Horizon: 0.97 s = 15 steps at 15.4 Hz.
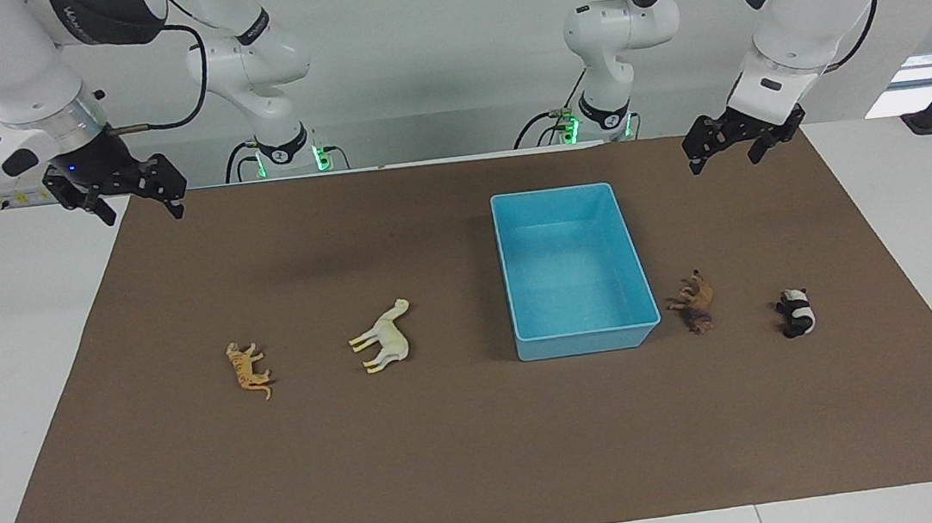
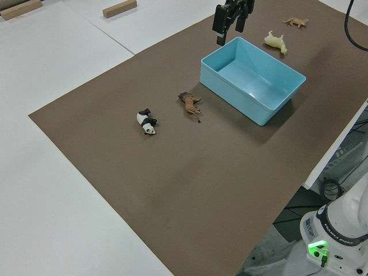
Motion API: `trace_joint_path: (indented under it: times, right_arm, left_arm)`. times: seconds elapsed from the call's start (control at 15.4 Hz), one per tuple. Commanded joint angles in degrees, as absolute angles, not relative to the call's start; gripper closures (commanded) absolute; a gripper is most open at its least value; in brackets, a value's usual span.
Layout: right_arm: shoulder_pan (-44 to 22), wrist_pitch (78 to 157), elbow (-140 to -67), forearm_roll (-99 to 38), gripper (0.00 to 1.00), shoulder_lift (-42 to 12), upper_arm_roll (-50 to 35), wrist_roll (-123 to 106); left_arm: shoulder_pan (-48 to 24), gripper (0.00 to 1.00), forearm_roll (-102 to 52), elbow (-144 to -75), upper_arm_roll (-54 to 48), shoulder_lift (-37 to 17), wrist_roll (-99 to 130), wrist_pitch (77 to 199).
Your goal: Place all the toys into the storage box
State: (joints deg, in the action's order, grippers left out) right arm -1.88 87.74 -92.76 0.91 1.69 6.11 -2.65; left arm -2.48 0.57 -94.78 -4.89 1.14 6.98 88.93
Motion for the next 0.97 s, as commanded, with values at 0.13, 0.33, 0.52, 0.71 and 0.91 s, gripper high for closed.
trace_joint_path:
  times: [0.13, 0.33, 0.52, 0.71, 0.91]
  right_arm:
    - [-1.32, 87.36, -93.16, 0.09, 0.00, 2.46, 5.54, -1.58]
    - [-1.14, 87.36, -93.25, 0.00, 0.00, 2.55, 5.54, -1.67]
    - [-1.06, 87.71, -93.69, -0.09, 0.00, 2.64, 5.54, -1.76]
    - [-1.32, 91.30, -95.26, 0.00, 0.00, 2.72, 5.45, -2.72]
    - [-1.41, 98.06, -100.35, 0.00, 0.00, 1.68, 5.45, -9.99]
  left_arm:
    - [-2.11, 0.00, 0.00, -95.19, -4.83, 2.02, 6.68, 88.95]
    - [-2.11, 0.00, 0.00, -95.19, -4.92, 2.02, 6.68, 88.95]
    - [-2.11, 0.00, 0.00, -95.19, -4.92, 2.02, 6.68, 88.95]
    - [-2.11, 0.00, 0.00, -95.19, -4.83, 1.93, 7.03, 89.74]
    - [-2.02, 0.00, 0.09, -98.24, -4.83, 3.42, 10.09, 90.52]
